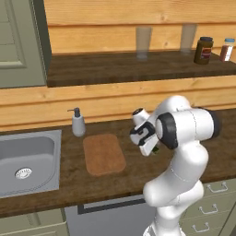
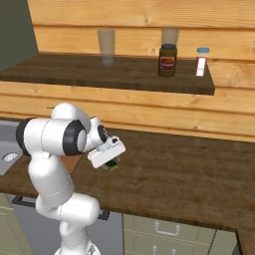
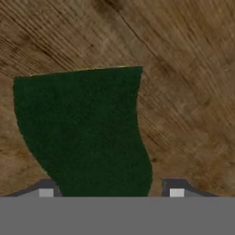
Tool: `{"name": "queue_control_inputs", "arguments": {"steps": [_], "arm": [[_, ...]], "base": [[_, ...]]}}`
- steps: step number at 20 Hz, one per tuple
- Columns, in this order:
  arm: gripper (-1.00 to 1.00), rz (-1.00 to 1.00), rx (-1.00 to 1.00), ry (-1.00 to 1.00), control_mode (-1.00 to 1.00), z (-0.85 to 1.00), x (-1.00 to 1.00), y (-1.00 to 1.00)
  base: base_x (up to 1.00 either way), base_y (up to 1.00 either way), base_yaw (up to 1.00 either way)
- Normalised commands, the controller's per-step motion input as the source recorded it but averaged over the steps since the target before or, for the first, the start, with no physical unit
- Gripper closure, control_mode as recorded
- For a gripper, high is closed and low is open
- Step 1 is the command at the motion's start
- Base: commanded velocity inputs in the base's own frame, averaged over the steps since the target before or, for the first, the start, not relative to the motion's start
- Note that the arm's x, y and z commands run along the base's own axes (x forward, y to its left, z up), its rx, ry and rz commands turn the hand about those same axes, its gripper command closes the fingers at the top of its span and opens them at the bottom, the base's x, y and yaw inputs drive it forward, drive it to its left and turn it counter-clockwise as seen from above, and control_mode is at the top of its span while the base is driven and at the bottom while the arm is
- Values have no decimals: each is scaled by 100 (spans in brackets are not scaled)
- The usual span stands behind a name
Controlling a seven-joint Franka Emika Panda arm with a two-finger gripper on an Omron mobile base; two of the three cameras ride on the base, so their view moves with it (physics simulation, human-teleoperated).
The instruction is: Pick up the sponge from the counter and clean the cutting board by briefly scrubbing or pressing down on the cutting board. Once finished, release the sponge.
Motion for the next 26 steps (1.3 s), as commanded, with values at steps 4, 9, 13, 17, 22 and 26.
{"name": "queue_control_inputs", "arguments": {"steps": [4, 9, 13, 17, 22, 26], "arm": [[-100, -11, 14, -11, -100, 48, -20, -14], [-100, -14, 23, -34, -100, 93, -65, -30], [-100, -13, 25, -55, -100, 100, -100, -11], [-100, -20, 23, -53, -100, 100, -100, 0], [-100, -14, 13, -56, -100, 100, -100, 2], [-100, -4, 4, -59, -100, 100, -100, 20]], "base": [[0, 0, 0], [0, 0, 0], [0, 0, 0], [0, 0, 0], [0, 0, 0], [0, 0, 0]]}}
